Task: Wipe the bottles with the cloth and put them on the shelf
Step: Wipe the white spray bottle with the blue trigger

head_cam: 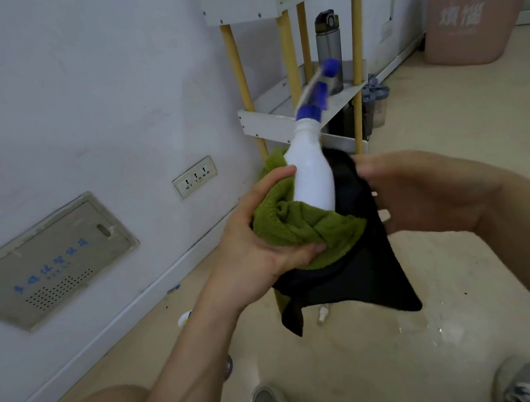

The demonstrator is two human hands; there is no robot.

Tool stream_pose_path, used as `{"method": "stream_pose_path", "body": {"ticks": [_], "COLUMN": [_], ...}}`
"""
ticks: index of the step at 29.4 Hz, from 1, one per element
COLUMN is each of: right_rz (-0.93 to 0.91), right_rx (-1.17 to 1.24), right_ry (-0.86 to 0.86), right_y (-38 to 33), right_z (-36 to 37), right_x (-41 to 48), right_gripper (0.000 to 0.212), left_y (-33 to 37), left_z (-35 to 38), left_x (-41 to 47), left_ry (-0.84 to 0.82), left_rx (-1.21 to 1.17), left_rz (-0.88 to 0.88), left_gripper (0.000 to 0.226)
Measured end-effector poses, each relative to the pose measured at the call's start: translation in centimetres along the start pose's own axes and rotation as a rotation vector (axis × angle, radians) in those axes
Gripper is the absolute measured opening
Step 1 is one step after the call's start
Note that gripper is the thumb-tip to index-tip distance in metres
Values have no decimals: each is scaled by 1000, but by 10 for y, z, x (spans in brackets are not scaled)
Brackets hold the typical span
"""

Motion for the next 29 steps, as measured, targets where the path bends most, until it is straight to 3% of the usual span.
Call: {"method": "stream_pose_path", "body": {"ticks": [3,6,8,10,11,15,18,20,23,26,29], "right_rz": [-60,-155,-257,-359,-388,-441,-414,-324,-200,-159,-266], "right_rx": [175,396,638,728,699,339,74,-170,-347,200,391], "right_ry": [340,632,629,507,480,602,699,741,801,609,515], "right_y": [23,56,62,50,44,29,16,8,15,42,32], "right_z": [-15,-31,-33,-25,-21,-18,-21,-25,-34,-30,-25], "right_x": [18,23,23,25,26,22,20,15,10,22,19], "right_gripper": [70,75,77,75,74,62,75,65,60,31,41], "left_y": [5,4,2,-7,-14,-31,-28,-27,-25,-16,1], "left_z": [17,26,17,5,6,48,54,48,15,-1,9], "left_x": [3,7,6,1,0,6,7,5,5,5,7], "left_ry": [-42,39,164,351,407,349,244,251,419,476,428], "left_rx": [147,23,-63,-213,-306,-863,-1043,-1029,-718,-398,-221], "left_rz": [62,82,41,-60,-105,-285,-351,-345,-221,-113,-37], "left_gripper": [72,52,38,21,8,47,64,59,31,18,26]}}
Point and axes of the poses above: each hand's wrist, its own x-axis towards the middle knuckle, its own z-axis out of the palm, y = z × x, the point moved 9 cm from there along x, towards the middle knuckle, and after that the axes turned 14 degrees about -y, right-handed, at the moved point
